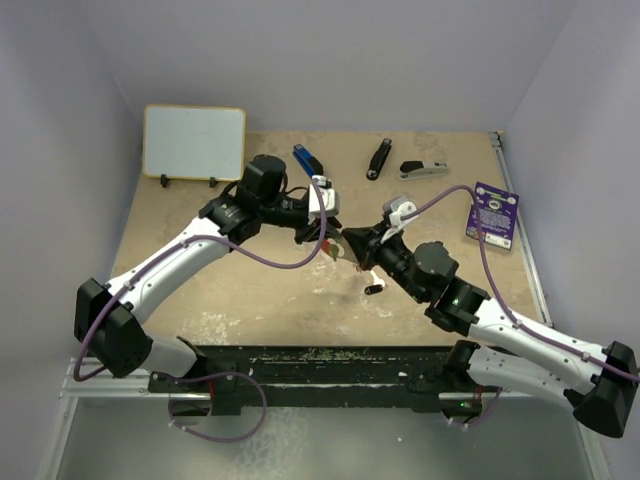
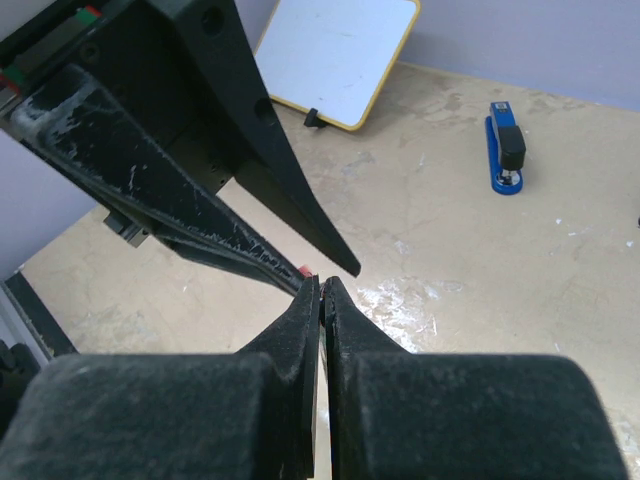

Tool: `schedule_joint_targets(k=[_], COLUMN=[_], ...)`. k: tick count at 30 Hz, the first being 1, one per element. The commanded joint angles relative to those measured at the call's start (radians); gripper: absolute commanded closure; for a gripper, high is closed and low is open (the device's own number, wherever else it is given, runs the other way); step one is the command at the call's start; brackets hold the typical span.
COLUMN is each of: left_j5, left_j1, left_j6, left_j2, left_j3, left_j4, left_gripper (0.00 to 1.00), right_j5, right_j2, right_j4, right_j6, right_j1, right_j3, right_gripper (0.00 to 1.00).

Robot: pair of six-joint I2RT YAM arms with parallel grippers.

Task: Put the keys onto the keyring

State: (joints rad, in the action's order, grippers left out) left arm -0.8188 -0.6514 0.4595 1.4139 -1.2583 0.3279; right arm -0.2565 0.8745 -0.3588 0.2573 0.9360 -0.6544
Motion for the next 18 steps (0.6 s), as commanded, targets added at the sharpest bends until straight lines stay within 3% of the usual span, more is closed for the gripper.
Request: schedule_joint_targets(k=[1, 5, 12, 18], left_j5=[-0.002, -0.065, -0.348, -0.321], left_j1=[0.017, 0.025, 0.033, 0.033], left_j6=[0.002, 0.013, 0.062, 0.098], left_j2=[-0.007, -0.014, -0.014, -0.007], left_j3=[0.001, -0.003, 0.007, 0.020], left_j4=[-0.050, -0.052, -0.018, -0.023], left_gripper=[0.73, 0.70, 0.67, 0.65], right_j5=[0.035, 0.035, 0.031, 0.031], right_j2=[-0.017, -0.019, -0.027, -0.032], right_j4=[-0.044, -0.031, -0.022, -0.009], right_j6=[0.001, 0.003, 0.004, 0.003], right_j1=[0.007, 0.010, 0.014, 0.017], right_j3=[-0.066, -0.073, -0.076, -0.081], right_gripper=[1.00, 1.00, 1.00, 1.00])
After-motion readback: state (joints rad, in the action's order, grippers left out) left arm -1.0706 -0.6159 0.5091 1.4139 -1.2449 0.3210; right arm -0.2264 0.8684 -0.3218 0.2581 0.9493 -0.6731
